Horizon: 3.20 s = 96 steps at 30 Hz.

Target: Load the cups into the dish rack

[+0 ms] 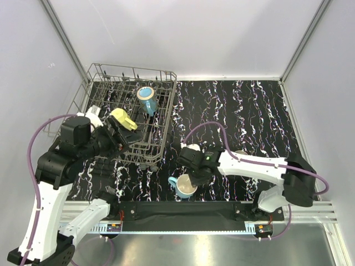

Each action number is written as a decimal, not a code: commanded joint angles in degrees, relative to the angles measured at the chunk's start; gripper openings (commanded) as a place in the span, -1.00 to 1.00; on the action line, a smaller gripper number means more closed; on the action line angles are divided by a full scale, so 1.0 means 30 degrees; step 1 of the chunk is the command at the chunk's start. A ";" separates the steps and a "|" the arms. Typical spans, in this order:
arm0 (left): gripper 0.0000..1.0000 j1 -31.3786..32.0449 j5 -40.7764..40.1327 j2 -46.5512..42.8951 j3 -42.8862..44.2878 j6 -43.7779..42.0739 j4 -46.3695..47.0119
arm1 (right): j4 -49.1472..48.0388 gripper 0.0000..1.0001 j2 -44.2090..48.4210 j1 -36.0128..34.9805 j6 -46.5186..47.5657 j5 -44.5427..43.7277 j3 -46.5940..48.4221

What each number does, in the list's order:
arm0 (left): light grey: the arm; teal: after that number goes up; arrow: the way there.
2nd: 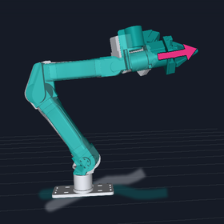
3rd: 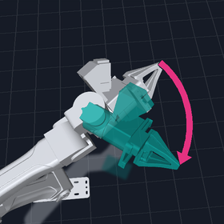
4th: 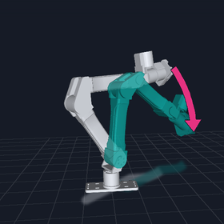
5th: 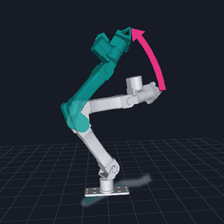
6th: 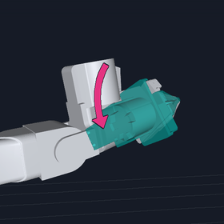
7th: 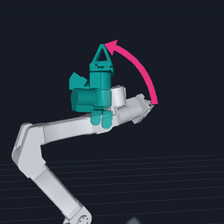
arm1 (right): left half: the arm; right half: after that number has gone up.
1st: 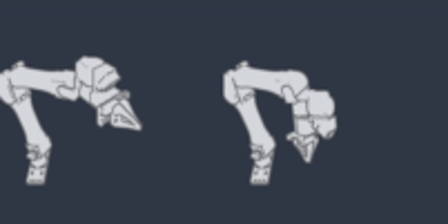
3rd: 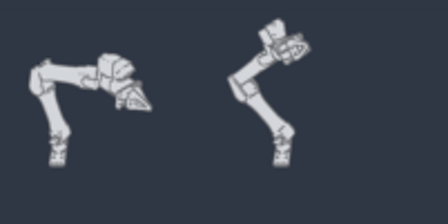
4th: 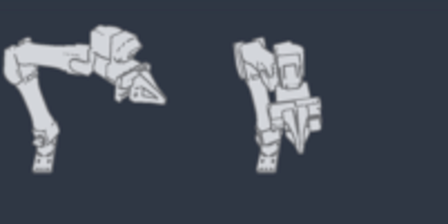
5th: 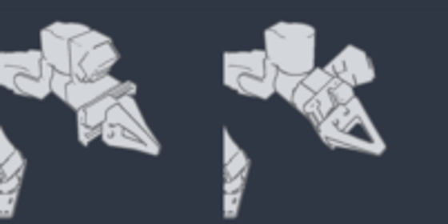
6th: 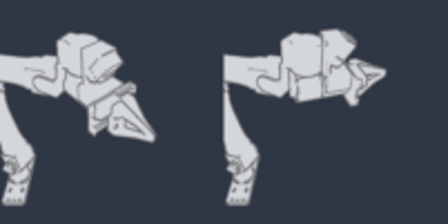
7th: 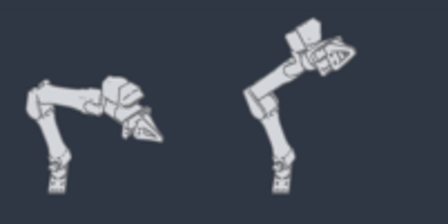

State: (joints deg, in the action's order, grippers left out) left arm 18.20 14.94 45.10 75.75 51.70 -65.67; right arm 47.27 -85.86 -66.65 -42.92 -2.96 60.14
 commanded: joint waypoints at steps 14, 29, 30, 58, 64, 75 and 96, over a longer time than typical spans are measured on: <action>0.64 0.1839 0.6273 0.2865 0.0854 0.3741 0.6303 | 0.0799 -1.00 1.0659 -0.0165 0.5919 -0.9170 0.4680; 0.82 1.1741 0.3225 0.3276 -0.3237 1.4187 1.6599 | -0.5556 -1.00 1.7279 -0.0165 1.6293 -0.9565 0.1428; 0.82 1.2066 0.2991 0.3364 -0.3565 1.4752 1.7225 | -0.5734 -1.00 1.7516 -0.0165 1.6704 -0.9299 0.1370; 0.08 1.4677 0.2373 0.8022 -0.3364 1.8714 2.4731 | -0.9925 -1.00 1.9275 -0.0165 2.3210 -0.5516 -0.1472; -0.77 1.4677 0.2578 0.8432 -0.3393 1.8479 2.5521 | -0.9137 -1.00 1.9920 -0.0165 2.4177 -0.4347 -0.1590; -1.00 1.4706 0.1704 0.8873 0.0209 1.3589 2.0105 | -0.8401 -0.72 2.0974 -0.0165 2.4121 -0.5484 -0.1501; -1.00 1.1047 -0.4942 0.8519 0.7645 0.1526 0.6343 | -0.1026 0.15 2.1856 -0.0165 1.2195 -1.2164 0.3064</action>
State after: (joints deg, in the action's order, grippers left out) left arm 54.50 8.29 72.60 90.43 69.45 -40.40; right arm 37.98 -20.47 -66.76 10.13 -33.65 63.81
